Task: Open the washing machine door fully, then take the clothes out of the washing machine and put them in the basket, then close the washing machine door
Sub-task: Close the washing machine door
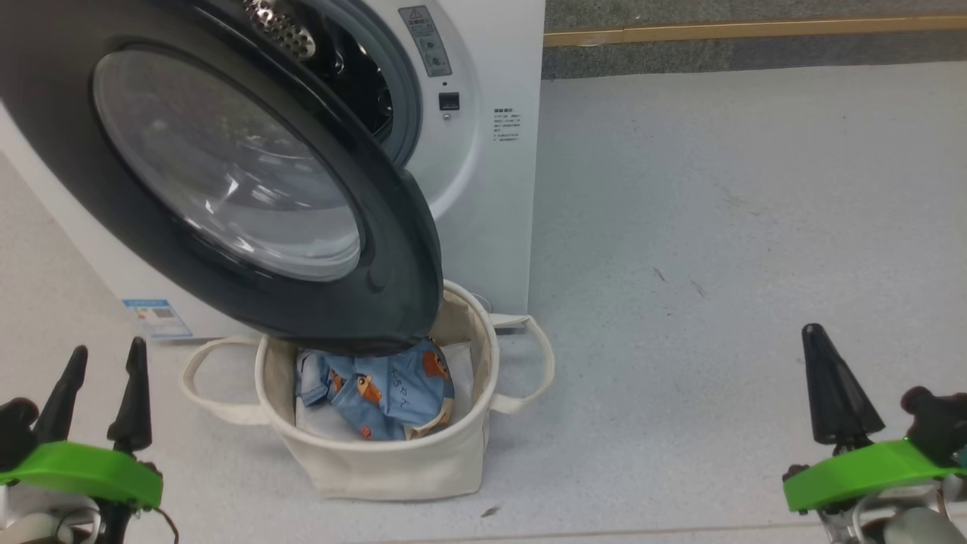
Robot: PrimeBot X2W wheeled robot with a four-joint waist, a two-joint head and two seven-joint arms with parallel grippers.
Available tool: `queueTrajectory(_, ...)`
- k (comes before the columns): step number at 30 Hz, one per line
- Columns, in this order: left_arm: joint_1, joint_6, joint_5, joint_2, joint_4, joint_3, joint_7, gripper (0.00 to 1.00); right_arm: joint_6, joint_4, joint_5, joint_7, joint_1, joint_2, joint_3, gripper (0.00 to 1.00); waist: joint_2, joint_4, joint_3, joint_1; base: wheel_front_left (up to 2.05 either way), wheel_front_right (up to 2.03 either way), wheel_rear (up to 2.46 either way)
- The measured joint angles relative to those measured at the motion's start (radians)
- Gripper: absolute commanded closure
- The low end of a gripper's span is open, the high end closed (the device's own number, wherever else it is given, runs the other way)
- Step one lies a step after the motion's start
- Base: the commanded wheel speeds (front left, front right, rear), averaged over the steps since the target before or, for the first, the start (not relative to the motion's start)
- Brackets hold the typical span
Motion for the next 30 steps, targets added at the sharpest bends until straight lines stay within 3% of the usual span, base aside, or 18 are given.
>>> queueTrajectory(7, -0.03, 0.0, 0.016, -0.031, -0.003, -0.007, 0.0, 0.0, 0.0, -0.039, 0.055, 0.0, -0.058, -0.027, 0.04, 1.0, 0.0, 0.029, 0.025, 0.0, 0.0, 0.0, 0.0)
queueTrajectory(17, -0.129, 0.002, 0.061, -0.117, 0.002, -0.037, 0.0, 0.0, 0.0, -0.08, 0.086, 0.051, -0.307, -0.066, 0.2, 1.0, 0.0, 0.138, 0.068, 0.0, 0.0, 0.0, 0.0)
queueTrajectory(30, -0.198, -0.025, 0.12, -0.223, 0.04, -0.054, 0.0, 0.0, 0.0, 0.062, 0.137, 0.081, -0.538, 0.025, 0.46, 1.0, 0.0, 0.302, 0.099, 0.0, 0.0, 0.0, 0.0)
